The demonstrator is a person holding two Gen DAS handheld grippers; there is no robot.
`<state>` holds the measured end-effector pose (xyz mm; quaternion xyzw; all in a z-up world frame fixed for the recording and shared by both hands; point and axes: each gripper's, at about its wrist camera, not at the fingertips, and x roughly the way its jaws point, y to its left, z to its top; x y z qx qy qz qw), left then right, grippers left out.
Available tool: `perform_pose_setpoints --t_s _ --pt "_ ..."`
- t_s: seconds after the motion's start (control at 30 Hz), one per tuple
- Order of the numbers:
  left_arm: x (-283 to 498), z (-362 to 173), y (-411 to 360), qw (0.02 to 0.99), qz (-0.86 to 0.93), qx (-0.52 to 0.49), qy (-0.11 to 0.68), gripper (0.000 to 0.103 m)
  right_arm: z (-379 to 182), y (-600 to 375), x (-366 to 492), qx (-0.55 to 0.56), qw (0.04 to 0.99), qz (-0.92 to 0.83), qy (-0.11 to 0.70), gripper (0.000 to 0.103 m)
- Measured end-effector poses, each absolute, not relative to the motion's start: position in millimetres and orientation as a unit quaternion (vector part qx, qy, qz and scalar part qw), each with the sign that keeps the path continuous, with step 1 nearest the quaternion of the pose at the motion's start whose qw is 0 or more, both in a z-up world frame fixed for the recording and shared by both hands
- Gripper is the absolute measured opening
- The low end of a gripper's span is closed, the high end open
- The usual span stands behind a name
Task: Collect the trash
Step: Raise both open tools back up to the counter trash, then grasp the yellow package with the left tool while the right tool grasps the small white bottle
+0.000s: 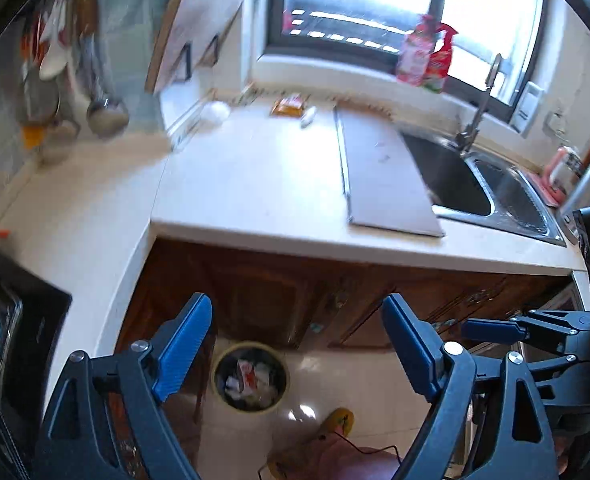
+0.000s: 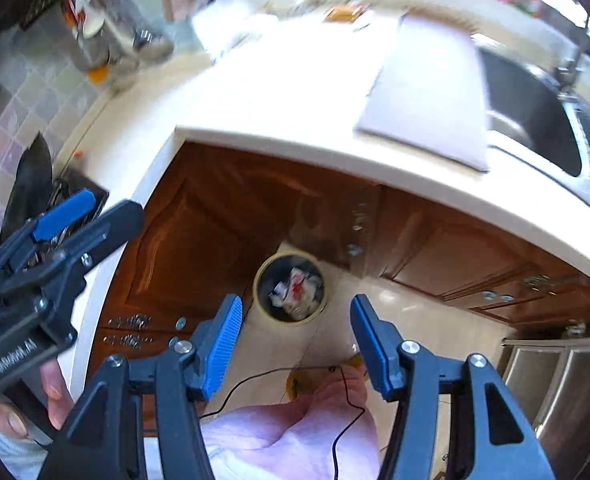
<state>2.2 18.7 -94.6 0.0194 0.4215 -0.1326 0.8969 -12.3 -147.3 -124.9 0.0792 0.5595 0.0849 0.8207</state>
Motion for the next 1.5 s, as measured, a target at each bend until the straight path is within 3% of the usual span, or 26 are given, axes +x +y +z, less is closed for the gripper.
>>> perform_pose_setpoints --t_s 0.53,0.77,1.07,1.5 --pt "-16 23 -5 0.946 -0.139 0.032 0.291 0.102 -21 -223 -68 0.142 0.904 -0.008 0.402 0.057" --pt "8 56 5 0.961 -0.105 0.029 0.253 0.102 15 -236 -54 0.133 0.926 -0.023 0.352 0.057" --pt "93 54 17 0.965 -0.049 0.027 0.256 0.102 32 -253 44 0.109 0.935 -0.005 0.338 0.057" --pt "290 17 -50 0.943 -0.022 0.082 0.321 0.102 -10 -278 307 0.123 0.899 0.076 0.414 0.057"
